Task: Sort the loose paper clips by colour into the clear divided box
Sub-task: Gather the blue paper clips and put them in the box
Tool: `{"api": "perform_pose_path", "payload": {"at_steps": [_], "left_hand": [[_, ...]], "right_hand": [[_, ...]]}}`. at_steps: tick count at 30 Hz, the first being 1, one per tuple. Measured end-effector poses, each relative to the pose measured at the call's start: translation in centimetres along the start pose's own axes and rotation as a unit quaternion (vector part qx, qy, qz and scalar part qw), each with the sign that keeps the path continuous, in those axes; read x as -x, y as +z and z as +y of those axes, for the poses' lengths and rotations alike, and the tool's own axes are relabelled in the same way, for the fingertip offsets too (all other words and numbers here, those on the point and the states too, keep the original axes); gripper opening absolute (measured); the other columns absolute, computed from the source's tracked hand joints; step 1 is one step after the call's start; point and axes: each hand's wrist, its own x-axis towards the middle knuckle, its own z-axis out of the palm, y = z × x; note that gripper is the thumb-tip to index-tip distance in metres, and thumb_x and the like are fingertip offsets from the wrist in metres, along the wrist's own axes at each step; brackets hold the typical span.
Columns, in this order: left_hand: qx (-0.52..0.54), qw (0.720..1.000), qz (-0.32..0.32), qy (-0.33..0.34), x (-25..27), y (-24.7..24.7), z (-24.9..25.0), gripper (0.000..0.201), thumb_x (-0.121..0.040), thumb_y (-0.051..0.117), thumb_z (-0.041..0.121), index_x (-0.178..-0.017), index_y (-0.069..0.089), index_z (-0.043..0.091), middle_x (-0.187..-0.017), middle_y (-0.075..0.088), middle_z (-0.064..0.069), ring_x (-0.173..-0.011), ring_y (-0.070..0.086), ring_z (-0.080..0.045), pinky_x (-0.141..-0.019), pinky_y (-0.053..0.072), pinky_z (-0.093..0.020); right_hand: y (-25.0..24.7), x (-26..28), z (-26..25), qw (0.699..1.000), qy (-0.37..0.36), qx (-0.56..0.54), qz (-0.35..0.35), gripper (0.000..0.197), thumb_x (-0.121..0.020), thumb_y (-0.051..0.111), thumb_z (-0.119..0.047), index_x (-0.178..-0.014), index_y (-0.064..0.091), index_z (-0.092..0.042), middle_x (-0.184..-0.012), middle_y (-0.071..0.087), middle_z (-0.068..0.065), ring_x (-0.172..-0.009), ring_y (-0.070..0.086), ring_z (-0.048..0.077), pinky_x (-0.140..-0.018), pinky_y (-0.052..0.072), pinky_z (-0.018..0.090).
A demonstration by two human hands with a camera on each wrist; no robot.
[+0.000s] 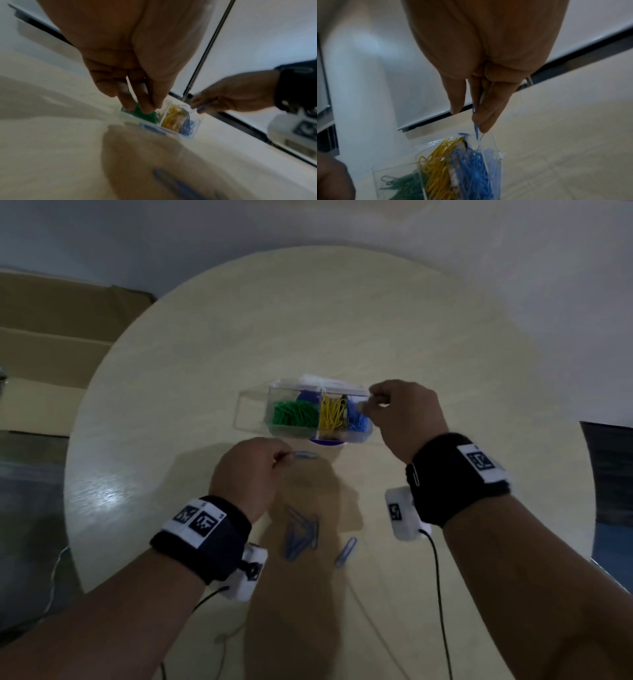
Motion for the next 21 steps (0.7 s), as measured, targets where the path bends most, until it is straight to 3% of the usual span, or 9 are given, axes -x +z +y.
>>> {"api": "perform_pose_path", "payload": {"at_steps": [2,5,7,9,11,15,18,21], "left_hand": [[-0.048,0.996,-0.029,0.064,0.4,1.0,-0.8,0.019,-0.09,0.056,0.017,-0.103,0.071,0.018,-0.101,0.067,-0.005,-0.091,0.058,-0.028,-0.078,0.05,-0.04],[-0.112,0.98,-0.05,0.157,0.0,2.0,-1.1,0.037,-0.084,0.056,0.007,-0.117,0.067,0.019,-0.118,0.063,-0.004,-0.099,0.054,-0.032,-0.083,0.051,-0.041],[-0.14,0.973,-0.053,0.178,-0.3,2.2,-1.2,0.042,-0.081,0.06,0.005,-0.119,0.066,0.021,-0.117,0.064,-0.001,-0.1,0.054,-0.031,-0.08,0.052,-0.04],[-0.141,0.975,-0.052,0.161,-0.3,2.2,-1.4,0.025,-0.084,0.062,0.009,-0.105,0.069,0.019,-0.102,0.065,-0.003,-0.093,0.053,-0.029,-0.074,0.051,-0.042],[-0.116,0.985,-0.058,0.116,-0.1,1.8,-1.6,0.007,-0.088,0.06,0.015,-0.091,0.066,0.015,-0.091,0.062,-0.006,-0.089,0.053,-0.03,-0.073,0.048,-0.042],[-0.025,0.996,-0.081,0.002,0.6,1.1,-2.2,0.022,-0.088,0.058,0.012,-0.108,0.066,0.011,-0.102,0.067,-0.011,-0.096,0.06,-0.031,-0.079,0.044,-0.033],[-0.01,0.992,-0.105,0.071,2.7,0.9,-2.0,0.024,-0.089,0.056,0.011,-0.108,0.069,0.014,-0.1,0.063,-0.01,-0.094,0.06,-0.03,-0.081,0.046,-0.035],[-0.041,0.98,-0.136,0.142,5.3,1.2,-2.3,0.022,-0.09,0.058,0.014,-0.107,0.071,0.017,-0.096,0.062,-0.007,-0.093,0.058,-0.03,-0.08,0.048,-0.038]], "right_hand": [[-0.5,1.2,0.3,0.999,-0.013,0.0,0.029,0.035,-0.086,0.065,-0.034,-0.117,0.065,-0.018,-0.118,0.067,0.002,-0.106,0.063,0.021,-0.091,0.046,0.029],[0.2,5.1,2.2,0.997,-0.066,0.018,0.035,0.025,-0.08,0.07,-0.022,-0.105,0.068,-0.025,-0.104,0.069,-0.001,-0.088,0.065,0.021,-0.082,0.05,0.032],[1.9,8.8,3.4,0.989,-0.129,0.045,-0.064,0.028,-0.075,0.072,-0.015,-0.099,0.069,-0.026,-0.097,0.067,-0.001,-0.087,0.061,0.023,-0.082,0.049,0.034],[4.0,12.1,4.0,0.964,-0.177,0.088,-0.18,0.03,-0.071,0.069,-0.015,-0.099,0.068,-0.027,-0.098,0.065,0.0,-0.088,0.058,0.026,-0.08,0.048,0.035],[5.7,14.3,4.3,0.946,-0.194,0.118,-0.233,0.03,-0.066,0.066,-0.015,-0.095,0.067,-0.025,-0.094,0.064,0.0,-0.082,0.057,0.028,-0.075,0.047,0.035],[7.1,15.7,4.2,0.956,-0.152,0.133,-0.214,0.024,-0.069,0.061,-0.011,-0.091,0.065,-0.021,-0.085,0.065,0.005,-0.079,0.059,0.031,-0.072,0.048,0.035],[7.0,15.8,3.9,0.963,-0.095,0.138,-0.21,0.018,-0.077,0.057,-0.014,-0.093,0.063,-0.017,-0.094,0.063,0.008,-0.089,0.058,0.032,-0.076,0.043,0.033],[7.0,15.7,3.7,0.975,-0.044,0.106,-0.192,0.017,-0.074,0.059,-0.013,-0.091,0.06,-0.017,-0.092,0.054,0.005,-0.086,0.057,0.032,-0.068,0.039,0.032]]}}
